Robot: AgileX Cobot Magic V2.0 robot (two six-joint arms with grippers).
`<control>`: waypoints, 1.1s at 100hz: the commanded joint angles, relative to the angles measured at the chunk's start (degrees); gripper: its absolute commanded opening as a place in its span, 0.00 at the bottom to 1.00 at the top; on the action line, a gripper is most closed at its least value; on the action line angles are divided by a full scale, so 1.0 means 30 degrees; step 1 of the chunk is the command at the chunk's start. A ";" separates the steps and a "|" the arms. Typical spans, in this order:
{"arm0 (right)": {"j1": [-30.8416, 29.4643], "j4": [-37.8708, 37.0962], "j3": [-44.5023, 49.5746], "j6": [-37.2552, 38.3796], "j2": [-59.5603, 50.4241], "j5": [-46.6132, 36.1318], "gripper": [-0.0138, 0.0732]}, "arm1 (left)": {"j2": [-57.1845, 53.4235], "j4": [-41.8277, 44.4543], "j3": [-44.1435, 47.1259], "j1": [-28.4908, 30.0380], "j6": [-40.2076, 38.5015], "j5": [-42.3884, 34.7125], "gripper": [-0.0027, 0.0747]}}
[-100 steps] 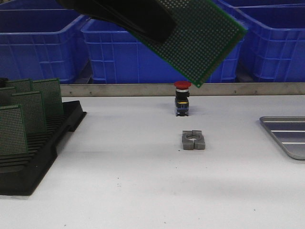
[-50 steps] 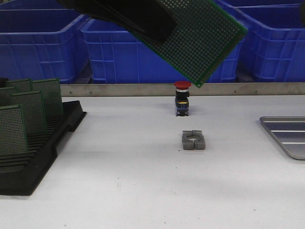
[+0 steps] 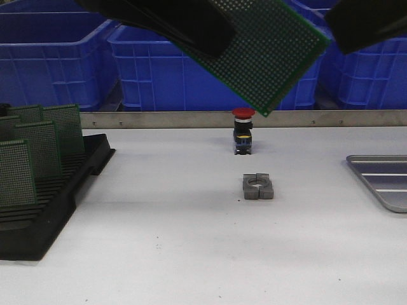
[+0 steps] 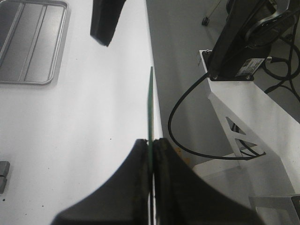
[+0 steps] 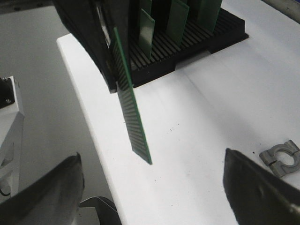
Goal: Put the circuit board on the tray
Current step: 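Bring the right gripper to the board and grasp its edge, then release the board from the left gripper and carry it toward the tray with the right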
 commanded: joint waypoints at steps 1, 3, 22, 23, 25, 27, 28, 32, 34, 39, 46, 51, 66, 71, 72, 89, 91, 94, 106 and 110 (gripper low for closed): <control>0.0587 0.1381 -0.0625 -0.0961 0.0383 -0.0535 0.87 | -0.0659 -0.1417 -0.0441 -0.0193 -0.0143 0.0731 0.01; 0.0784 0.1415 -0.0625 -0.1004 0.0535 -0.0676 0.87 | -0.0659 -0.1417 -0.0441 -0.0193 -0.0143 0.0731 0.01; 0.1953 0.2678 -0.0625 -0.1004 0.1538 -0.1360 0.82 | -0.0659 -0.1417 -0.0441 -0.0193 -0.0143 0.0656 0.01; 0.1953 0.2758 -0.0625 -0.1004 0.1586 -0.1360 0.81 | -0.0659 -0.1417 -0.0441 -0.0193 -0.0143 0.0656 0.01; 0.1953 0.2997 -0.0625 -0.1004 0.1645 -0.1360 0.79 | -0.0659 -0.1417 -0.0441 -0.0193 -0.0143 0.0656 0.01; 0.1953 0.3191 -0.0625 -0.1004 0.1665 -0.1360 0.77 | -0.0659 -0.1417 -0.0441 -0.0193 -0.0143 0.0656 0.01; 0.1953 0.3248 -0.0625 -0.1004 0.1694 -0.1360 0.75 | -0.0659 -0.1417 -0.0441 -0.0193 -0.0143 0.0656 0.01; 0.1953 0.3613 -0.0625 -0.1004 0.1709 -0.1360 0.67 | -0.0659 -0.1417 -0.0441 -0.0193 -0.0143 0.0618 0.01; 0.1953 0.3757 -0.0625 -0.1004 0.1709 -0.1360 0.64 | -0.0659 -0.1417 -0.0441 -0.0193 -0.0143 0.0616 0.01; 0.1953 0.4037 -0.0625 -0.1004 0.1709 -0.1360 0.50 | -0.0659 -0.1417 -0.0441 -0.0193 -0.0143 0.0534 0.01; 0.1953 0.4059 -0.0625 -0.1004 0.1709 -0.1360 0.32 | -0.0659 -0.1417 -0.0441 -0.0193 -0.0143 0.0412 0.01; 0.1953 0.4059 -0.0625 -0.1004 0.1709 -0.1342 0.21 | -0.0659 -0.1417 -0.0441 -0.0193 -0.0143 0.0371 0.01; 0.1953 0.4077 -0.0625 -0.1004 0.1709 -0.1322 0.08 | -0.0659 -0.1417 -0.0528 -0.0193 -0.0143 0.0202 0.02; 0.1953 0.4077 -0.0625 -0.1004 0.1709 -0.1322 0.08 | -0.0659 -0.1417 -0.0528 -0.0193 -0.0143 0.0242 0.07; 0.1953 0.4077 -0.0625 -0.1004 0.1709 -0.1322 0.08 | -0.0659 -0.1417 -0.0528 -0.0193 -0.0143 0.0242 0.08; 0.1936 0.4077 -0.0625 -0.0986 0.1709 -0.1322 0.08 | -0.0659 -0.1417 -0.0528 -0.0193 -0.0143 0.0120 0.44; 0.1913 0.4077 -0.0625 -0.0986 0.1709 -0.1322 0.08 | -0.0659 -0.1417 -0.0528 -0.0193 -0.0143 0.0120 0.48; 0.1913 0.4077 -0.0625 -0.0969 0.1709 -0.1322 0.08 | -0.0659 -0.1382 -0.0528 -0.0144 -0.0143 0.0120 0.53; 0.1913 0.4095 -0.0587 -0.0927 0.1709 -0.1341 0.08 | -0.0659 -0.1128 -0.0993 0.0429 -0.0143 0.0094 0.68; 0.1866 0.4095 -0.0589 -0.0927 0.1709 -0.1341 0.08 | -0.0695 -0.1039 -0.1258 0.0818 -0.0143 0.0044 0.69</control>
